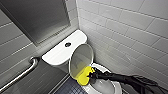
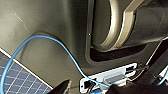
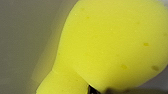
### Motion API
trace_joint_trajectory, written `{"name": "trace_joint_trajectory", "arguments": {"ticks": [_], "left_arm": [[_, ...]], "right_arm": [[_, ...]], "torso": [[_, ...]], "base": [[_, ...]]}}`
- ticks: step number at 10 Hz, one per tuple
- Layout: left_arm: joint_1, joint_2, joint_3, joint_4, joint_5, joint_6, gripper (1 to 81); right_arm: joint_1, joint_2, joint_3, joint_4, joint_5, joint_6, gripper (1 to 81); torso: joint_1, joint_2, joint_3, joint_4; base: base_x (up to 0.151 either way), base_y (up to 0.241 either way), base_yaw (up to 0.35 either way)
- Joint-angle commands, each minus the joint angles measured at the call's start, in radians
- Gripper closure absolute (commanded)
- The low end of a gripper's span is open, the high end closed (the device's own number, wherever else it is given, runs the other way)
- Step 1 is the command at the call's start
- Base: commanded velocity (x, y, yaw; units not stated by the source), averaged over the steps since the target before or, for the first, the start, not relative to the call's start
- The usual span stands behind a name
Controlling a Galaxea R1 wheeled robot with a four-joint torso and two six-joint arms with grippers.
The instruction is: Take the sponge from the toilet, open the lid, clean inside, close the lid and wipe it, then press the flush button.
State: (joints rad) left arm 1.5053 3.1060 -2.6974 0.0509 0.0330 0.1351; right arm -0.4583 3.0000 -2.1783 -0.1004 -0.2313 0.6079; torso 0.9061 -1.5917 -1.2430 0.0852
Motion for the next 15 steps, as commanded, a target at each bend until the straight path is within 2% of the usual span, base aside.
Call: {"name": "trace_joint_trajectory", "arguments": {"ticks": [1,3,4,6,8,13,15], "left_arm": [[0.034,0.002,0.004,-0.013,0.099,0.009,1.0],[0.037,0.002,0.004,-0.013,0.097,0.009,1.0],[0.037,0.002,0.004,-0.013,0.096,0.009,1.0],[0.036,0.005,0.004,-0.009,0.096,0.009,1.0],[0.037,0.005,0.004,-0.005,0.096,0.009,1.0],[0.037,0.008,0.004,-0.003,0.094,0.009,1.0],[0.037,0.01,0.004,-0.002,0.096,0.009,1.0]], "right_arm": [[0.02,0.053,-0.018,-0.004,-0.008,-0.007,81.1],[-0.007,0.035,-0.02,-0.007,-0.006,-0.008,81.1],[-0.012,0.005,0.026,-0.007,0.006,-0.007,81.1],[-0.014,-0.11,0.21,-0.012,0.007,-0.002,81.1],[-0.043,-0.21,0.301,-0.01,0.012,0.001,81.1],[-0.135,-0.352,0.384,-0.012,0.044,0.001,81.1],[-0.161,-0.441,0.459,-0.022,0.047,-0.002,81.1]], "torso": [[0.0,0.0,0.0,0.0],[0.0,0.0,0.0,0.0],[0.0,0.0,0.0,0.0],[0.0,0.0,0.0,0.0],[0.0,0.0,0.0,0.0],[0.0,0.0,0.0,0.0],[0.0,0.0,0.0,0.0]], "base": [[0.0,0.0,0.0],[0.0,0.0,0.0],[0.0,0.0,0.0],[0.0,0.0,0.0],[0.0,0.0,0.0],[0.0,0.0,0.0],[0.0,0.0,0.0]]}}
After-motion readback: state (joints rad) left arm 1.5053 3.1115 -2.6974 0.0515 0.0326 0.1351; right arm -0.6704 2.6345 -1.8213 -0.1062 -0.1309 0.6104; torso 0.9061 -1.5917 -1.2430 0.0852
